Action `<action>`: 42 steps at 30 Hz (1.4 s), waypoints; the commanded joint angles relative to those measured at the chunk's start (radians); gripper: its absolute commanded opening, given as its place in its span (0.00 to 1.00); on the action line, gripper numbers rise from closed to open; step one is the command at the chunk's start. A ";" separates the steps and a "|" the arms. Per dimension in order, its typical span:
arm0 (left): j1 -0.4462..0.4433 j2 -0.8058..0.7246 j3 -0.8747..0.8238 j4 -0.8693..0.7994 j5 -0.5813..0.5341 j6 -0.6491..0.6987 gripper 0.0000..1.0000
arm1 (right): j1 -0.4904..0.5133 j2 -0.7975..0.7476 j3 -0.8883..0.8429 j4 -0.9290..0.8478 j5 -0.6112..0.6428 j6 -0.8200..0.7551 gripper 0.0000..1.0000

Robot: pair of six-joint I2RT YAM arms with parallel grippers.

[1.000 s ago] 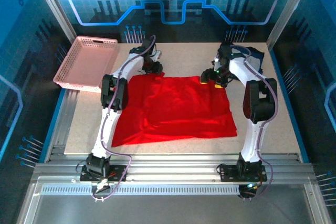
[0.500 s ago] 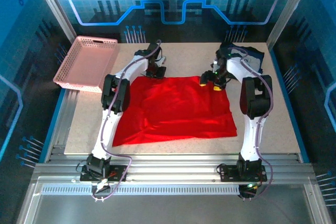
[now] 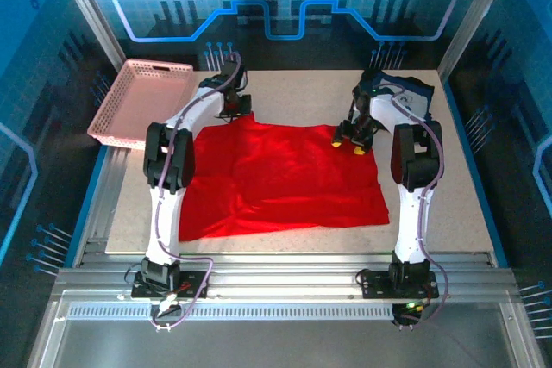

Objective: Fold and stack the t-shirts

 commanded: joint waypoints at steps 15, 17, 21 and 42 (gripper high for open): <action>-0.093 -0.089 0.029 0.035 -0.105 -0.017 0.00 | -0.010 0.071 0.015 -0.072 0.072 0.029 0.65; -0.133 -0.093 0.024 -0.004 -0.065 -0.066 0.00 | -0.010 0.071 0.014 -0.072 0.070 0.032 0.66; -0.211 -0.146 -0.091 -0.044 -0.043 -0.190 0.00 | -0.010 0.068 0.012 -0.070 0.067 0.035 0.67; -0.094 -0.386 -0.424 0.114 0.193 -0.408 0.72 | -0.010 0.080 0.032 -0.066 0.043 0.015 0.71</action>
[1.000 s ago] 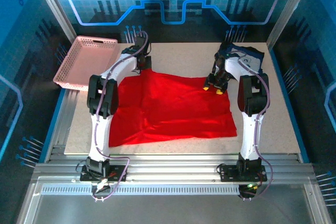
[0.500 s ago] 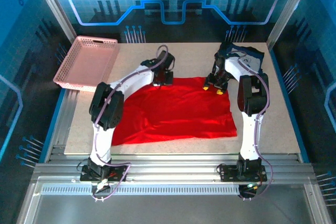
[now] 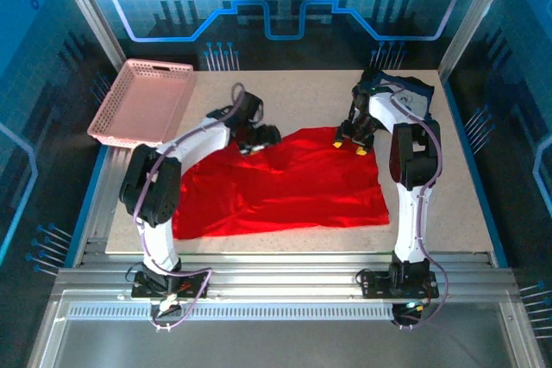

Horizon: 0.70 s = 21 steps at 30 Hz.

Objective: Fold and stack the t-shirts

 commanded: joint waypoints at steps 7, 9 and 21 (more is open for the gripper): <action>0.158 0.212 0.285 -0.171 -0.047 0.065 0.69 | -0.010 0.052 -0.010 -0.010 -0.011 -0.020 0.73; 0.163 0.270 0.339 -0.201 -0.019 0.074 0.66 | -0.010 0.050 -0.009 -0.008 -0.019 -0.022 0.73; 0.160 0.387 0.374 -0.312 0.041 0.174 0.58 | -0.010 0.048 -0.009 -0.003 -0.031 -0.026 0.73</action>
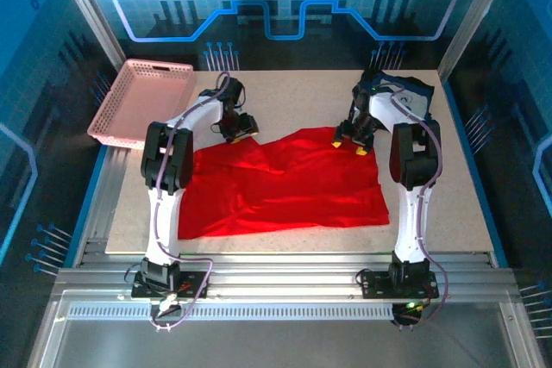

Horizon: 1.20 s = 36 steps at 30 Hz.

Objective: Fold and stack the t-shirts

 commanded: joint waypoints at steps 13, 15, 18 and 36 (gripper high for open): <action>-0.017 0.027 -0.011 -0.095 0.076 0.062 0.05 | -0.004 0.041 -0.019 0.008 -0.013 -0.009 0.73; -0.017 -0.039 -0.056 -0.071 0.050 0.059 0.02 | 0.001 0.041 -0.017 0.006 -0.010 -0.009 0.74; -0.024 -0.148 -0.133 -0.024 0.045 0.030 0.00 | 0.002 0.042 -0.016 0.005 -0.004 -0.009 0.73; -0.190 -0.618 -0.711 0.010 -0.260 -0.246 0.03 | 0.002 0.060 0.011 -0.015 -0.003 -0.023 0.73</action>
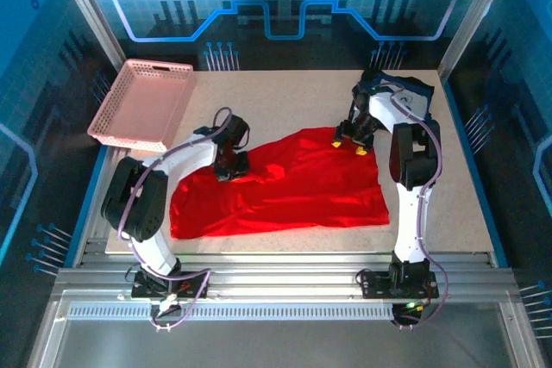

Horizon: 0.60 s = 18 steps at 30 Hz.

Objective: Fold and stack the t-shirts

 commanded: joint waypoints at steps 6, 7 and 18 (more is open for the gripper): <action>-0.054 -0.144 -0.146 0.007 -0.066 -0.116 0.16 | 0.002 0.065 0.017 -0.018 -0.001 -0.022 0.74; -0.067 -0.157 -0.159 0.028 -0.056 -0.111 0.21 | 0.001 0.067 0.020 -0.019 -0.002 -0.023 0.74; -0.061 -0.347 -0.220 0.185 -0.087 -0.102 0.74 | 0.001 0.067 0.024 -0.022 -0.002 -0.030 0.74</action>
